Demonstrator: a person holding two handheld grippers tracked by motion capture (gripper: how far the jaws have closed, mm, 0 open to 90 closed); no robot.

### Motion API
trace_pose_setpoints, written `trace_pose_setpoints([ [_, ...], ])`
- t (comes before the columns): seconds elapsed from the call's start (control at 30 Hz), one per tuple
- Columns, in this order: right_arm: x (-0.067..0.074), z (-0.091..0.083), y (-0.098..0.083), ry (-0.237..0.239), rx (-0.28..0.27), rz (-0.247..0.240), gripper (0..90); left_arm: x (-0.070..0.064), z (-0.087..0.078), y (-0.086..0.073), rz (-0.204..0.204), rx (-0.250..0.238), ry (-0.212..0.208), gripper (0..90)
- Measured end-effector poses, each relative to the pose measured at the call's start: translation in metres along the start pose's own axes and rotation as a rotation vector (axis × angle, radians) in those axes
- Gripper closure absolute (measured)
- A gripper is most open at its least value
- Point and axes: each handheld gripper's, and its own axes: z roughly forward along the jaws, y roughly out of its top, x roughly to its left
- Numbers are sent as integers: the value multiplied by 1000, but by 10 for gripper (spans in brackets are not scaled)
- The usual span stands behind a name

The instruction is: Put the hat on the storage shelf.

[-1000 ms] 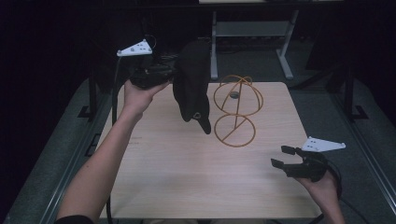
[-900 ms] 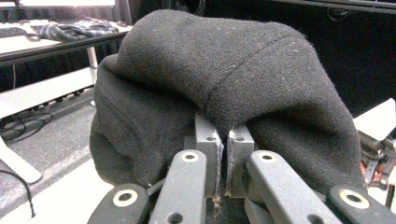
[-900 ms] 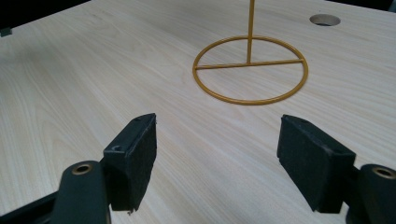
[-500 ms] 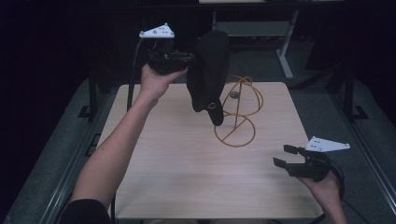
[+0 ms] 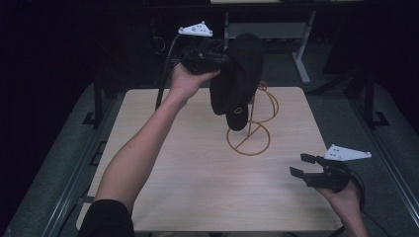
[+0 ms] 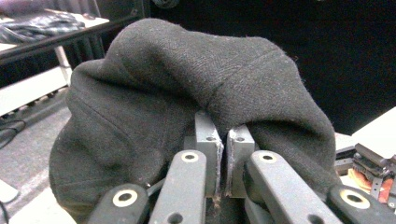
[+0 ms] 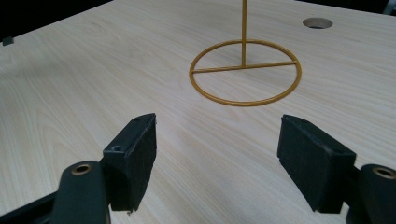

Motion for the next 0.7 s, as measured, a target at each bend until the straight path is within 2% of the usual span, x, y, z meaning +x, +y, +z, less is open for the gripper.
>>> trace_pose_setpoints([
  [0.37,0,2,-2,10,3,9,277,-6,41,-7,-9,63,-33,865],
  [0.7,1,1,-3,13,0,10,277,-17,75,-13,22,145,-45,860],
])
